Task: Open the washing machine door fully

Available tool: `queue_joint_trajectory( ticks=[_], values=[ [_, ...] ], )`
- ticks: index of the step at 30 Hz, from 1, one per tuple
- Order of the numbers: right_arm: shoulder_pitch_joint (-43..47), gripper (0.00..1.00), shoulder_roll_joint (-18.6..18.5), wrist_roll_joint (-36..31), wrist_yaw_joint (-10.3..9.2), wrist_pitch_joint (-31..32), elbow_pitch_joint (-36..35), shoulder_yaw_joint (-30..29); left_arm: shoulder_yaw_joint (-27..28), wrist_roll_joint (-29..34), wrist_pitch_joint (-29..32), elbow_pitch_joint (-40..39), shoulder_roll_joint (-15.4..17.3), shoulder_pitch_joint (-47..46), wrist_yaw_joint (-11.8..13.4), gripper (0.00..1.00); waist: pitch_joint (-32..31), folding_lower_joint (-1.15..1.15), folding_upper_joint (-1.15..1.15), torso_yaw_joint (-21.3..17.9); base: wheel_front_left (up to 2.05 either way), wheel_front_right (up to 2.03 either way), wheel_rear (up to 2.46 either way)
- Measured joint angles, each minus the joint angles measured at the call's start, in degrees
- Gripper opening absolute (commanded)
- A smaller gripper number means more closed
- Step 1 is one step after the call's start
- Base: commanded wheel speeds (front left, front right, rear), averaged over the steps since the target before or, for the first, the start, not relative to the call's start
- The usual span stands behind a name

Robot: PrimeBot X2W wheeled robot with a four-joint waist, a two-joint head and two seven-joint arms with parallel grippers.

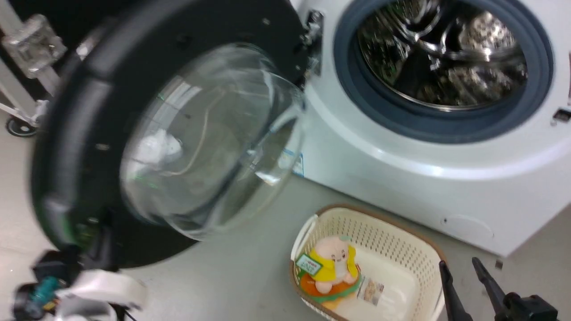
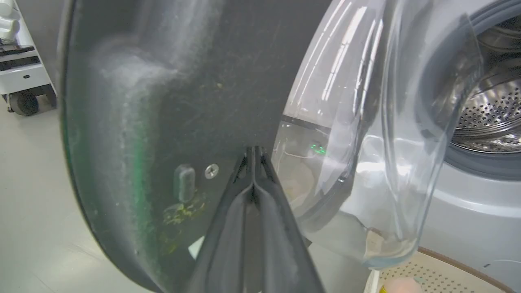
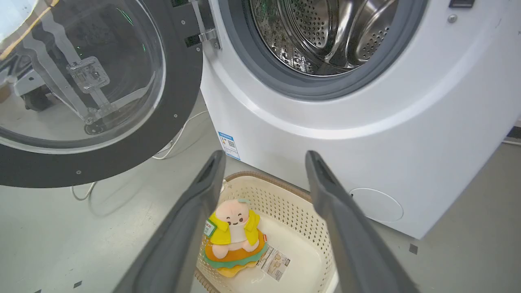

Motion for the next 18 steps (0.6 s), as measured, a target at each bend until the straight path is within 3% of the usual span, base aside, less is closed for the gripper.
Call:
queue_joint_trajectory(
  ticks=[11,18],
  values=[
    [-1.70,1.00,-2.22,-1.12,0.00,1.58,-2.94,-0.32,10.24,-3.86,-0.88,12.60,4.91,-11.17,-0.64,0.00,7.75,0.01,0.00,-3.99,0.00,0.00,0.00],
    [-2.43,1.00,-2.86,-1.38,0.00,2.63,-4.79,-0.85,15.51,-3.05,-0.89,17.20,7.70,-15.72,-2.05,0.00,11.13,0.01,0.00,-5.18,0.00,0.00,0.00]
  ],
)
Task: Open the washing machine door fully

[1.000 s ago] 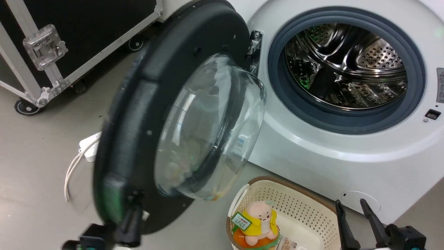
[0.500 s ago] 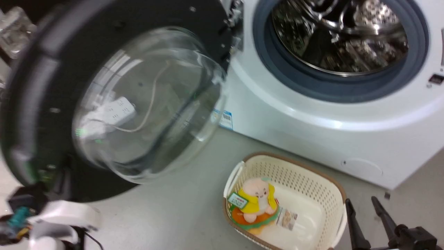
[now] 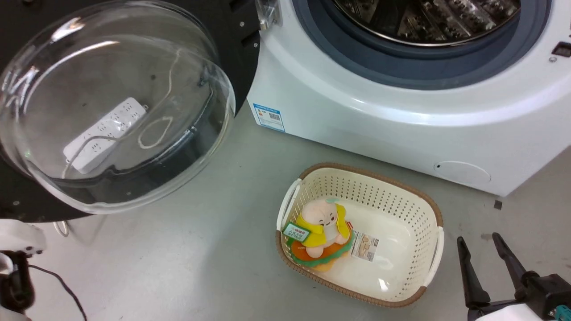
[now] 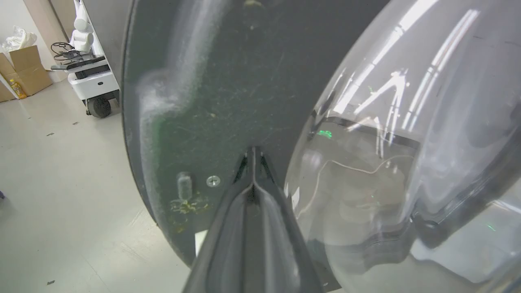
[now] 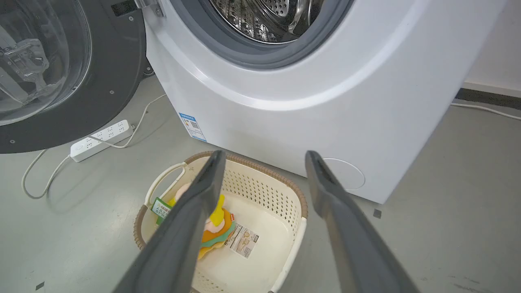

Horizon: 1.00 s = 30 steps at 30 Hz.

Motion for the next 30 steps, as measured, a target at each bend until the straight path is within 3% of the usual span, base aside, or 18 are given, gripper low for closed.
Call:
queue_joint_trajectory(
  ticks=[7,16,24,30],
  values=[
    [-0.03,1.00,-0.03,0.00,0.00,0.43,-0.16,-0.15,1.94,3.70,-0.01,0.47,-0.82,-0.80,-2.22,0.00,0.04,-0.01,0.00,-0.12,0.00,0.00,0.00],
    [-0.20,1.00,0.94,0.46,0.00,-1.02,1.83,-0.23,-0.53,9.15,-0.01,-2.88,-5.37,3.09,-5.47,0.00,-4.78,-0.02,0.00,-0.06,0.00,0.00,0.00],
    [-0.18,1.00,2.44,1.68,0.00,-2.36,1.88,-1.24,-7.30,14.11,-0.01,-16.11,-11.57,11.20,-7.25,0.00,-11.29,-0.02,0.00,-1.46,0.00,0.00,0.00],
    [-0.16,1.00,2.82,2.13,0.00,-2.61,-2.98,-1.32,-10.80,14.51,-0.02,-23.84,-16.52,16.30,-7.73,0.00,-14.75,-0.02,0.00,-4.84,0.00,0.00,0.00]
  ],
)
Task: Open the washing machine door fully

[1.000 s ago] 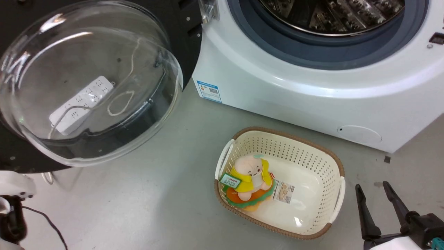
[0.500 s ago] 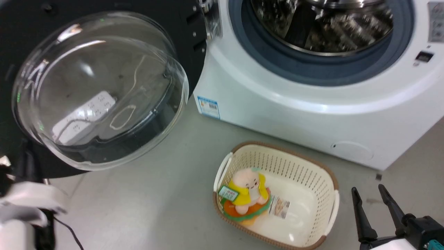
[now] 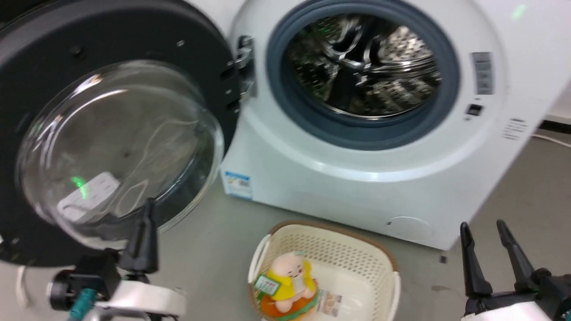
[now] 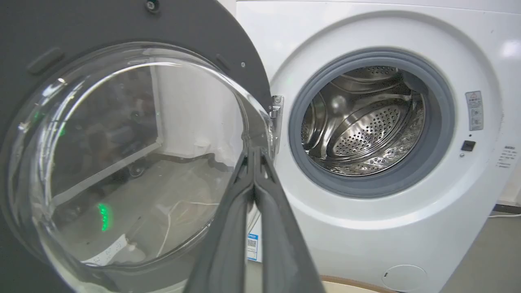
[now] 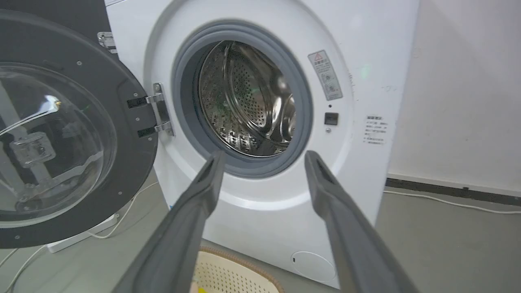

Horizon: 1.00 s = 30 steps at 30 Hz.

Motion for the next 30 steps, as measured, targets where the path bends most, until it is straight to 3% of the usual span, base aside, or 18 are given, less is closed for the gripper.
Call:
queue_joint_trajectory(
  ticks=[7,8,9,10,19,30],
  values=[
    [0.53,1.00,0.10,-1.13,0.00,-0.02,-4.44,1.59,-2.57,0.05,0.00,-2.33,-2.99,2.92,1.05,0.00,-2.01,0.00,0.00,-5.58,0.00,0.00,0.00],
    [0.82,1.00,0.10,-1.14,0.00,-0.02,-4.52,1.80,-2.98,0.38,0.00,-2.29,-3.32,3.33,1.30,0.20,-2.19,0.00,0.00,-6.41,0.00,0.00,0.00],
    [1.16,1.00,0.11,-1.14,0.00,-0.02,-4.53,1.94,-3.30,0.76,0.00,-2.27,-3.53,3.76,1.65,0.47,-2.33,0.00,0.00,-7.22,0.00,0.00,0.00],
    [1.46,1.00,0.11,-1.14,0.00,-0.02,-4.45,2.00,-3.70,0.94,0.00,-2.12,-3.63,4.14,1.89,1.00,-2.46,0.00,0.00,-8.04,0.00,0.00,0.00],
    [2.85,1.00,0.13,-1.11,-0.01,-0.02,-2.63,2.76,-6.92,2.79,0.01,3.30,-4.44,6.16,3.59,1.00,-2.95,0.00,0.00,-13.56,0.00,0.00,0.00],
    [3.45,1.00,0.13,-1.57,-0.01,-0.02,-0.74,2.80,-8.27,2.36,0.01,6.19,-4.79,6.30,3.41,1.00,-2.42,0.01,0.00,-15.27,0.00,0.00,0.00]
  ],
)
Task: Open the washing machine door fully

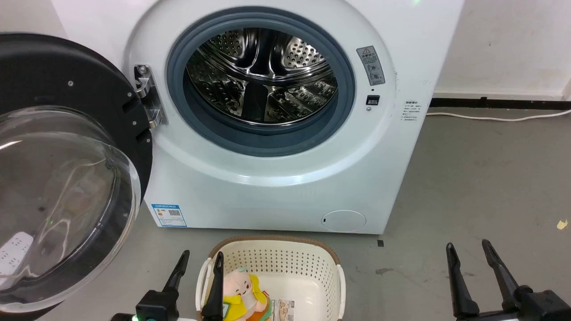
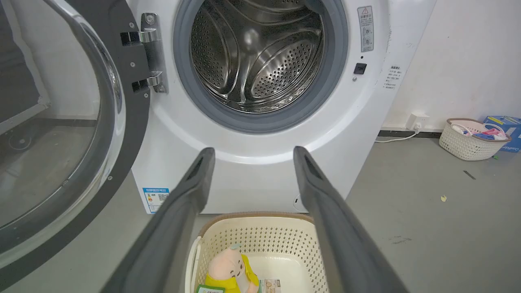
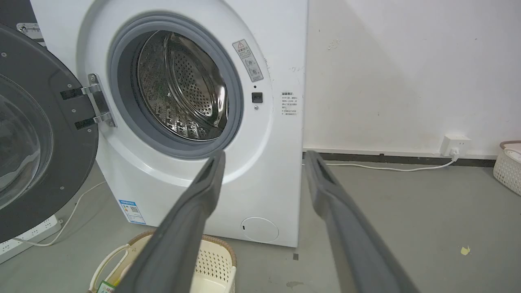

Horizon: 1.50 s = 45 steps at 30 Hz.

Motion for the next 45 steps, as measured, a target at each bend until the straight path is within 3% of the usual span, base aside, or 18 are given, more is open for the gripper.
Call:
queue_joint_trajectory(
  ticks=[35,36,45],
  values=[
    [-0.02,1.00,0.00,0.04,0.01,0.00,1.66,0.01,-0.20,0.57,-0.01,0.71,-0.05,-0.53,-0.38,1.00,0.20,0.00,0.00,0.59,0.00,0.00,0.00],
    [-0.02,0.00,0.00,0.05,0.01,0.00,1.67,0.00,-0.14,0.57,0.00,0.63,-0.05,-0.58,-0.37,0.00,0.22,0.00,0.00,0.60,0.00,0.00,0.00],
    [-0.02,0.00,-0.01,0.03,0.00,0.53,1.68,0.09,0.07,0.59,0.54,0.57,-0.07,-0.53,-0.33,0.00,0.27,0.00,0.00,0.50,0.00,0.00,0.00]
  ],
)
